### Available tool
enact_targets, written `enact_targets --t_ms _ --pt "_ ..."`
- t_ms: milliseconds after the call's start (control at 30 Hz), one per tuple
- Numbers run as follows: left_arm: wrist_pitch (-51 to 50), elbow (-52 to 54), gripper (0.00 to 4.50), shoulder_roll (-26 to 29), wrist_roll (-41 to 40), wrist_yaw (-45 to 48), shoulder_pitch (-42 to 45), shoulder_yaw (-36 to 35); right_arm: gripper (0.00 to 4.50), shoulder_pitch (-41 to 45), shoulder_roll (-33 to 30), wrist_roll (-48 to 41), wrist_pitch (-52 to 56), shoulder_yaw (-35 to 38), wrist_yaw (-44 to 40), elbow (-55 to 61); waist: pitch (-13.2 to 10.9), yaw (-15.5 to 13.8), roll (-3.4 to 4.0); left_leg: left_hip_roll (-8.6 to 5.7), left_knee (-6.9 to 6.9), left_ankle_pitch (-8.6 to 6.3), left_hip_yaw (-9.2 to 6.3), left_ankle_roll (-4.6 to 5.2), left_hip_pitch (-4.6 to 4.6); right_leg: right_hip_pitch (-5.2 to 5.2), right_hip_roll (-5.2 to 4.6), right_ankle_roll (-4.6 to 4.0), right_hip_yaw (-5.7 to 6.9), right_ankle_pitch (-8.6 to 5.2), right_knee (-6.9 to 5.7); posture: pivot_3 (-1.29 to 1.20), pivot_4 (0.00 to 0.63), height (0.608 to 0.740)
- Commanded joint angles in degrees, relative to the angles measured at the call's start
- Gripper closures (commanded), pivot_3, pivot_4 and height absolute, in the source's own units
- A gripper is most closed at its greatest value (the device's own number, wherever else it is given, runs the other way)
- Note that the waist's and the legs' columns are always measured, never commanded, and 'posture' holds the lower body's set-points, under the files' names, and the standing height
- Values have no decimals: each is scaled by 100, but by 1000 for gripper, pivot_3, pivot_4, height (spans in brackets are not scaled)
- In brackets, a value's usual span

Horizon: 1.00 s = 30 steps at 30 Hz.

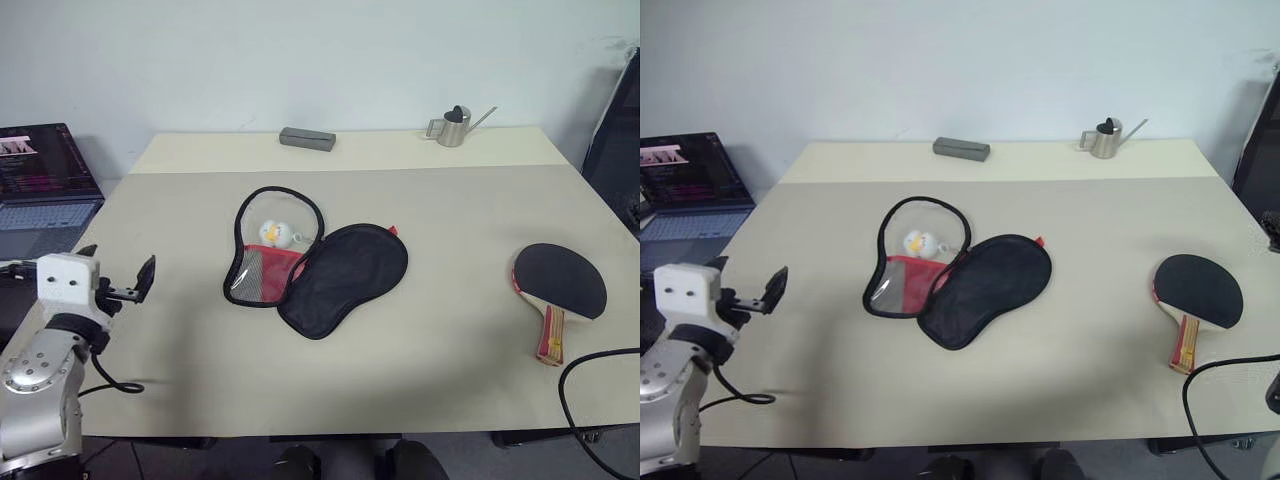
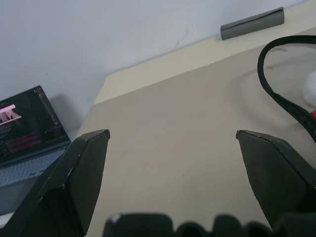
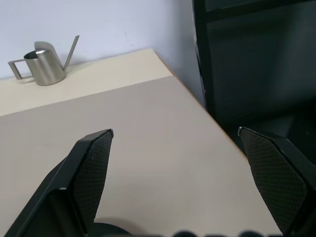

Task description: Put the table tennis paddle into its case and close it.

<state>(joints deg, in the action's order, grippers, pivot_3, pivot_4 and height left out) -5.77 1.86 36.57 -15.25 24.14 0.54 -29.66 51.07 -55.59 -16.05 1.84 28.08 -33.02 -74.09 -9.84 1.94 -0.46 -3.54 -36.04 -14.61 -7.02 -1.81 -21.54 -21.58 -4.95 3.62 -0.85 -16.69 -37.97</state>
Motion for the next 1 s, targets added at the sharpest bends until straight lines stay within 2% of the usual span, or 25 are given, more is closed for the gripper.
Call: enact_targets --t_ms 33,233,300,467,567,733,800,1000 --pt "172 -109 0 217 -116 136 88 -289 48 -105 -6 -231 -132 166 -278 364 0 -1 0 0 0 0 0 1 0 0 0 0 0 0 0 0 150 740" --pt "14 4 0 382 -372 495 268 -169 48 -245 232 -423 -340 201 -579 633 0 7 0 1 0 -1 1 1 1 -2 1 0 -2 0 -2 0 150 740" --pt "-203 169 0 421 -579 685 310 -108 48 -201 366 -448 -78 108 -748 774 0 22 0 2 -1 -1 2 1 2 -1 1 1 -2 0 -4 0 150 740" --pt "-812 508 0 653 -1181 1254 520 -7 48 -570 904 -563 920 -508 -1804 2364 0 69 0 6 -2 -1 -1 1 2 -3 4 1 -1 1 -8 0 150 740" --pt "-1154 707 0 741 -1456 1546 567 112 48 -861 1166 -688 1529 -793 -1929 3489 0 70 1 9 -4 -1 -12 0 -3 -11 5 1 -1 1 -10 0 150 740" --pt "-1393 821 0 907 -1558 2017 802 514 48 -1069 1697 -1015 2838 -1158 -1561 5039 1 64 1 6 -7 0 -38 -2 -20 -30 4 0 -2 2 -16 0 150 740" --pt "-1411 658 0 932 -1529 2137 1063 662 48 -1085 1918 -1064 3168 -1176 -1217 5379 1 45 1 7 -8 0 -48 -3 -22 -31 5 -1 6 2 -17 0 150 740" --pt "-1640 557 0 1002 -1628 2711 1504 1157 48 -1217 2312 -1159 3965 -1597 -873 6331 1 5 1 2 -9 7 -41 -16 -38 -50 4 -1 -2 2 -16 0 150 740"
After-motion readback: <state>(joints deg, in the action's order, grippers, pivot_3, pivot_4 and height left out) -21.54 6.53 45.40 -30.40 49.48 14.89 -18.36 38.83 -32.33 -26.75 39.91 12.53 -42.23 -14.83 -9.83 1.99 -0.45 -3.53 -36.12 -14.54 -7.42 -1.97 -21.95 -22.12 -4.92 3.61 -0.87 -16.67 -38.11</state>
